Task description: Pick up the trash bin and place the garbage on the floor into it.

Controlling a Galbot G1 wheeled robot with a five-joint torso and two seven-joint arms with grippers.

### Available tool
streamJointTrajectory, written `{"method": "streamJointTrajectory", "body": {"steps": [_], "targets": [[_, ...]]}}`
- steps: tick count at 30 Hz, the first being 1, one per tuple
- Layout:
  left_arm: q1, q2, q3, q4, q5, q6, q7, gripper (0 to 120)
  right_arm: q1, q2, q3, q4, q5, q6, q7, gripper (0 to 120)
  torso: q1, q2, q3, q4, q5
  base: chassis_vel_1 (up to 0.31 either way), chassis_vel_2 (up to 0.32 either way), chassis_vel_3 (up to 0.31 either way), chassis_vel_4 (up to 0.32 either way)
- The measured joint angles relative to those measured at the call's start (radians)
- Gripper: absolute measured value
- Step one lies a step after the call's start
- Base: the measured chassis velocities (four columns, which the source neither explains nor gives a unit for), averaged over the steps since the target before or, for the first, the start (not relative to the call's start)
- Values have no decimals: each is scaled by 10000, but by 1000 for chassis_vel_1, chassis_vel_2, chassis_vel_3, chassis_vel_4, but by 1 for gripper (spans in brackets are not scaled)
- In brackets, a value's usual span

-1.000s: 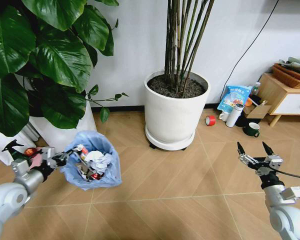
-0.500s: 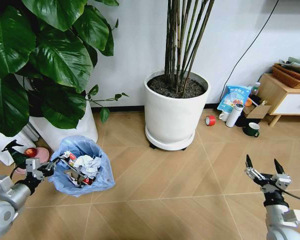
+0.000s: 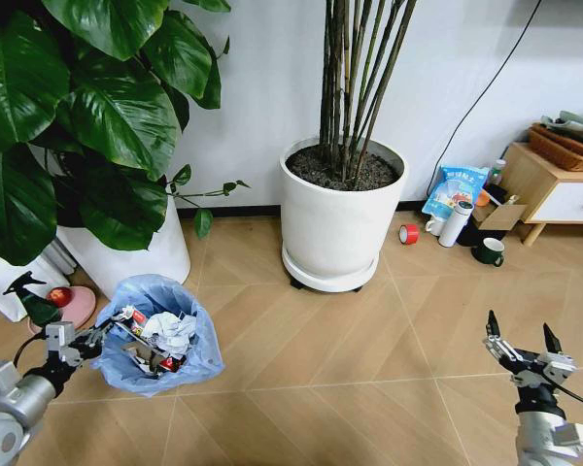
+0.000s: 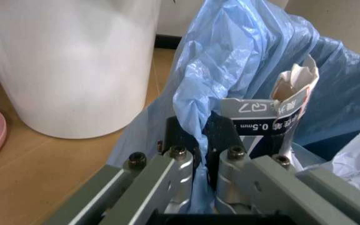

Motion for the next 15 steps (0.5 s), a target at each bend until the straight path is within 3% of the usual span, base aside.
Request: {"method": "streamJointTrajectory", "body": {"steps": [15], "targets": [[-184,-134,100,-203,6,167,-290,0,63,-102,-154,-191,-64,290,-287,100,1,0,1,0,0,0,0,0,0]]}}
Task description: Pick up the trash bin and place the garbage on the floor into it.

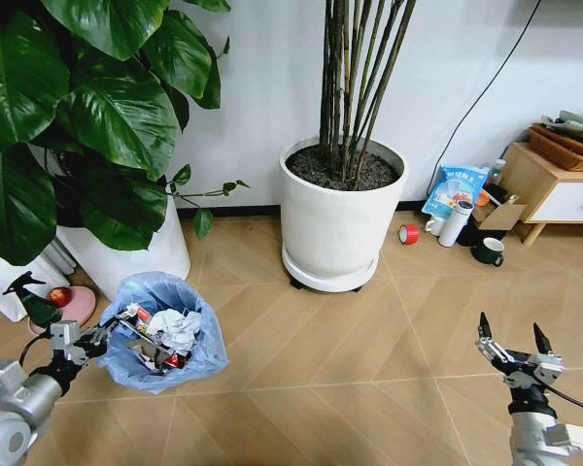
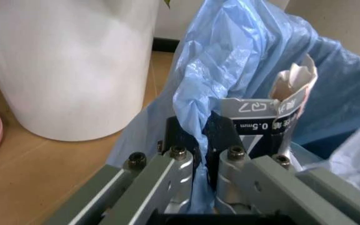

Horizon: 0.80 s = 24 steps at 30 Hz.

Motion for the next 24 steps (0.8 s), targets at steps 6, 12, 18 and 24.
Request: {"method": "streamJointTrajectory", "body": {"steps": [6,12,18,24], "targets": [[-45,-93,53,-28,-7,26,-53,0,-28,-24,-3,-55,0,117,-106,100,-1,0,0,0,0,86,-96,-99,93],[-84,-113,103,-61,-6,42,-79,0,-60,-44,16,-66,0,162,-135,100,-1,0,-2,-2,0,126,-132,-134,123],[-113,-106,122,-90,-15,55,-105,0,-100,-73,52,-51,1,196,-188,100,-2,1,-2,1,-1,120,-112,-102,114],[-121,-114,125,-94,-57,56,-109,0,-160,-57,62,-37,-38,249,-243,100,-1,0,-1,-2,0,96,-75,-107,68]]}}
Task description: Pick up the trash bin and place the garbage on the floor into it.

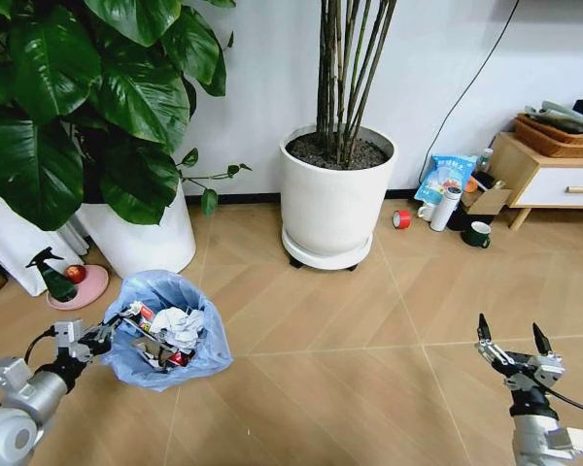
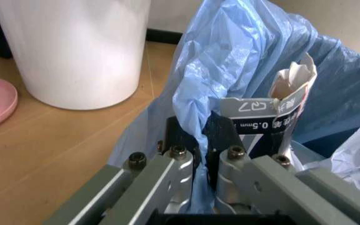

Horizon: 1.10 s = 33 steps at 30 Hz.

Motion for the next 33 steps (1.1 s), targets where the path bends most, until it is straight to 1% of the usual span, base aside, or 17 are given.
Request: {"method": "streamJointTrajectory", "body": {"steps": [10,17,22,29,33], "targets": [[9,-8,-26,-8,-49,0,1,0,-30,58,13,41,-117,69,-58,100,0,0,-1,3,-1,153,-58,-150,66],[23,-22,-68,-43,-63,0,0,0,-75,66,13,88,-156,122,-106,100,-1,0,-1,0,0,157,-67,-158,45],[39,-45,-97,-28,-67,-2,3,0,-104,51,15,90,-143,165,-168,100,0,0,0,4,0,154,-71,-148,73],[-1,-52,-93,-53,-76,-1,-3,0,-120,50,7,89,-136,187,-207,100,0,0,0,0,0,152,-123,-156,107],[-5,-70,-92,-87,-77,11,-16,0,-144,38,5,89,-135,212,-230,100,-1,-1,0,1,-1,180,-135,-176,149]]}}
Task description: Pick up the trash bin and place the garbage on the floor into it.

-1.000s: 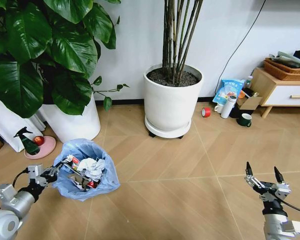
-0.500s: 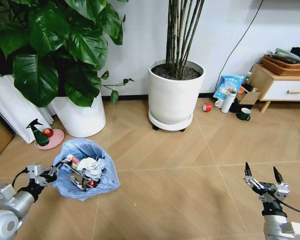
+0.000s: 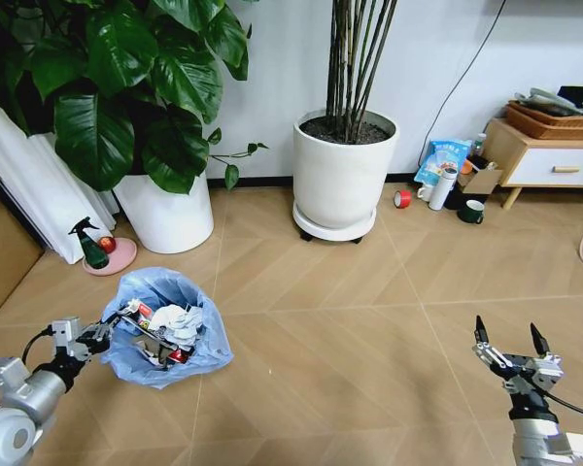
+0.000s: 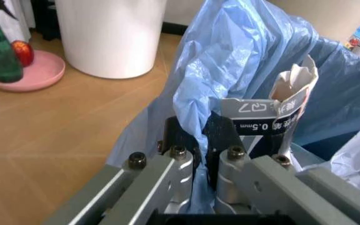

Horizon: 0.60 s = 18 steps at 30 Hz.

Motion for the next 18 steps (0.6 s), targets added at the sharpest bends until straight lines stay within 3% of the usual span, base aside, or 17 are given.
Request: {"method": "streamJointTrajectory", "body": {"steps": [18], "targets": [[7,15,-3,-67,-26,50,-24,0,-29,-10,-9,-1,3,88,-122,100,-1,0,-1,3,-6,205,-159,-208,163]]}}
